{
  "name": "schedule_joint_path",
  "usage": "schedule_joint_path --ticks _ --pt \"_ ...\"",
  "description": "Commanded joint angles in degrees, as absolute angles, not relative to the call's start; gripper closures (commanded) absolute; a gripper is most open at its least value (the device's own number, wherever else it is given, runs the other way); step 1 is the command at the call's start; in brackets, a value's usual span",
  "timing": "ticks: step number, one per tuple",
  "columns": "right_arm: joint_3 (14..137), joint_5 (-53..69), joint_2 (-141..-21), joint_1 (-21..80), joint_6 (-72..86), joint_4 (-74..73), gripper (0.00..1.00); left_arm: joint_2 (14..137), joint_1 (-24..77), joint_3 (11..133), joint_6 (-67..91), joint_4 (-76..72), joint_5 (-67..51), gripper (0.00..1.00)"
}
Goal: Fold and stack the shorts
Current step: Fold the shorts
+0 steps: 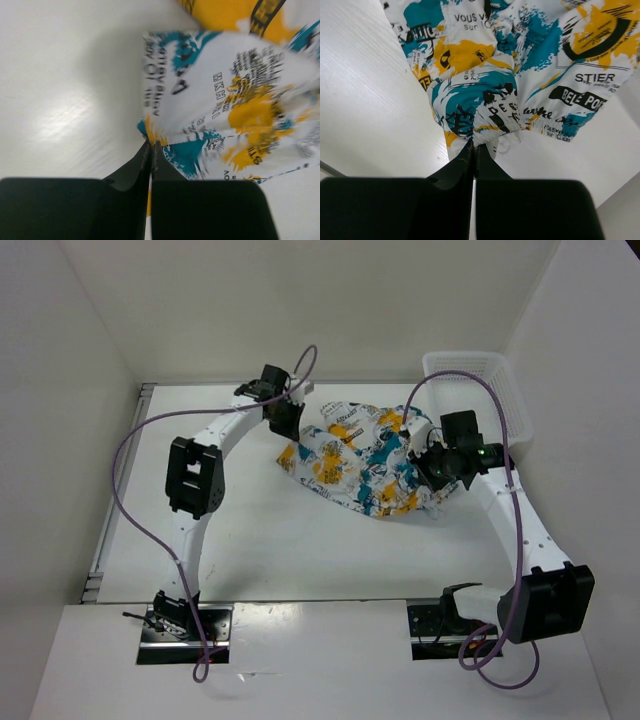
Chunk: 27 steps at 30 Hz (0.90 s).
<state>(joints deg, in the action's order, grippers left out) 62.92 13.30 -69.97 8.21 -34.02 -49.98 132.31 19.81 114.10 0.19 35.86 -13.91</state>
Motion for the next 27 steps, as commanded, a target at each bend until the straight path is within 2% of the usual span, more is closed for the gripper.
schedule_joint_path --ticks 1,7,15,21,27 --pt "70.90 12.48 -70.48 8.17 -27.54 -43.69 1.00 124.02 13.46 125.92 0.00 40.94 -21.44 1.00" --pt "96.54 13.53 -78.13 8.17 -22.15 -41.92 1.00 118.75 5.20 145.26 0.00 50.17 -20.83 1.00" --pt "113.81 15.82 -79.02 7.65 -18.54 -43.07 1.00 108.29 -2.81 164.95 0.00 53.44 -17.23 1.00" --pt "110.14 23.37 -71.65 7.65 -16.61 -44.21 1.00 99.15 -5.45 163.66 0.00 53.44 -13.89 1.00" --pt "104.00 29.77 -66.89 7.65 -17.84 -46.23 1.00 90.80 -5.45 150.60 0.00 55.72 -17.04 1.00"
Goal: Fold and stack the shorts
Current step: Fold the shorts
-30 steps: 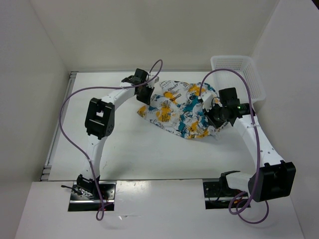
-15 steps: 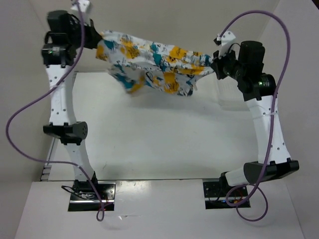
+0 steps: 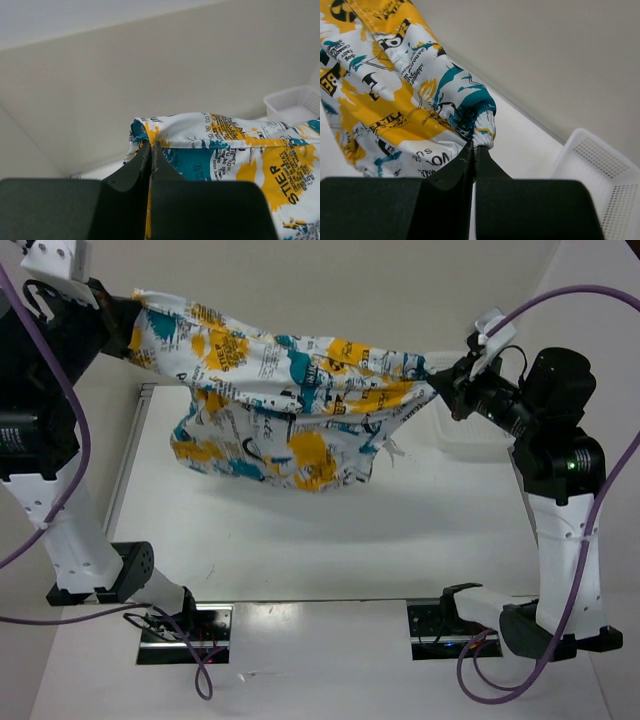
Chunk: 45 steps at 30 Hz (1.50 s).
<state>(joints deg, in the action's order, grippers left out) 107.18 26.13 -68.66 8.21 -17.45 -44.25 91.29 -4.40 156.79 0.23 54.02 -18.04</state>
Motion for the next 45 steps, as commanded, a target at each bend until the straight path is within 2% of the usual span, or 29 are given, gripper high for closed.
schedule_joint_path --ticks 1,3,4,6,7,11,12,15,16,18,22,28,32,36,40,45 --pt "102.41 30.58 -65.23 7.65 -17.23 -46.23 1.00 88.79 -5.45 147.42 0.00 56.51 -18.18 1.00" --pt "95.91 31.90 -62.51 7.65 -16.62 -45.71 1.00 86.50 -4.75 138.65 0.00 56.51 -21.61 1.00" --pt "93.37 31.90 -61.53 7.65 -16.61 -44.92 1.00 83.61 -4.75 126.77 0.00 55.73 -22.84 1.00" --pt "84.58 33.30 -58.99 7.65 -14.95 -43.69 1.00 78.87 -2.38 113.27 0.00 51.36 -26.61 0.99" --pt "78.55 34.27 -58.28 7.65 -14.42 -42.64 1.00 77.88 -1.85 101.28 0.00 50.37 -28.54 0.99" --pt "65.24 37.53 -56.51 7.65 -11.78 -39.21 1.00 77.78 3.85 78.92 0.00 43.88 -32.61 0.95" --pt "63.30 38.31 -55.90 7.65 -11.17 -38.68 1.00 78.57 6.65 75.71 0.00 42.99 -32.61 0.95" --pt "57.15 37.10 -55.38 7.65 -10.46 -36.83 1.00 82.78 11.93 67.62 0.00 39.91 -30.08 0.87" --pt "56.52 36.48 -54.85 7.65 -11.07 -36.83 1.00 83.92 13.17 66.20 0.00 39.03 -29.10 0.85" --pt "54.77 34.90 -54.15 7.65 -12.03 -37.35 1.00 87.35 15.63 63.39 0.00 36.57 -26.55 0.73" --pt "54.23 34.28 -53.53 7.65 -12.57 -37.35 1.00 92.54 16.26 62.23 0.00 32.18 -25.14 0.60" --pt "54.76 33.05 -54.66 7.65 -13.71 -37.88 1.00 94.48 16.79 64.42 0.00 30.32 -22.60 0.51" --pt "54.76 32.52 -55.81 7.65 -14.24 -37.88 1.00 89.13 16.79 65.13 0.00 29.79 -15.75 0.46" --pt "55.28 32.52 -56.43 7.65 -14.77 -37.88 1.00 85.53 16.79 67.14 0.00 31.80 -9.41 0.46" --pt "55.28 32.52 -56.95 7.65 -15.38 -37.88 1.00 84.81 16.79 67.76 0.00 34.45 -8.71 0.46" --pt "55.81 31.99 -57.48 7.65 -16.52 -37.88 1.00 87.79 16.79 65.22 0.00 36.39 -9.32 0.50"
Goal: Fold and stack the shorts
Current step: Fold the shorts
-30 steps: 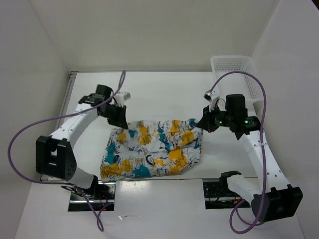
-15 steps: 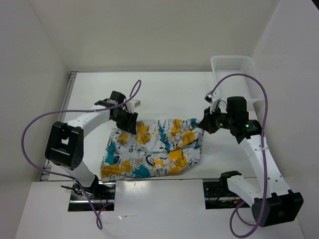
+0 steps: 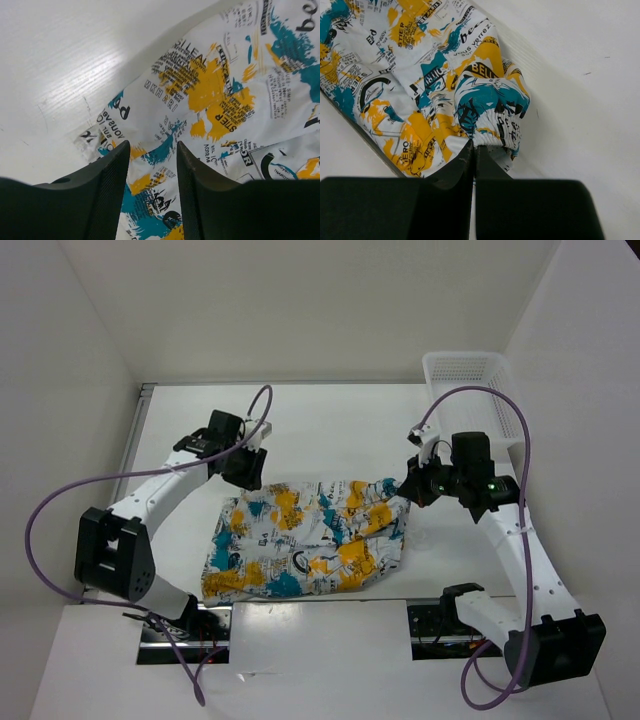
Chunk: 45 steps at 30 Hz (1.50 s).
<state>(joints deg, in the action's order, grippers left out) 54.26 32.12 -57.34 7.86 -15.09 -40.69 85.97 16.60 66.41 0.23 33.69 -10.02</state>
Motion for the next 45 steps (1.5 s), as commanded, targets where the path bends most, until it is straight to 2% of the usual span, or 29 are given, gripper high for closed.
schedule_joint_path --ticks 1,7,14,21,29,33,34,37,40,45 --pt "55.81 31.47 -57.48 7.65 -16.52 -37.88 1.00 88.59 16.79 64.61 0.00 36.39 -8.79 0.50" --pt "55.81 30.94 -57.48 7.65 -17.58 -39.11 1.00 91.14 12.13 67.58 0.00 36.12 -9.14 0.50" --pt "55.81 30.94 -57.48 7.65 -18.11 -39.11 1.00 89.47 12.13 66.80 0.00 38.50 -7.82 0.48" --pt "55.81 30.94 -57.48 7.65 -18.72 -39.11 1.00 92.54 12.66 66.18 0.00 40.17 -12.83 0.49" --pt "55.81 30.94 -58.01 7.65 -18.72 -39.11 1.00 95.01 12.13 66.80 0.00 41.48 -14.06 0.61" --pt "55.81 30.41 -58.01 7.65 -18.72 -39.11 1.00 94.49 12.13 67.85 0.00 41.48 -15.37 0.81" --pt "55.81 30.41 -58.01 7.65 -18.72 -39.11 1.00 94.48 12.13 67.85 0.00 41.48 -15.38 0.89" --pt "55.81 30.41 -58.01 7.65 -18.72 -39.11 1.00 93.87 12.13 67.85 0.00 40.35 -16.70 0.99" --pt "56.34 29.79 -58.01 7.65 -18.72 -39.11 1.00 92.73 12.13 67.85 0.00 39.82 -19.51 1.00" --pt "61.94 26.11 -60.98 7.65 -18.72 -37.10 1.00 84.03 8.71 70.56 0.00 34.28 -18.98 1.00"
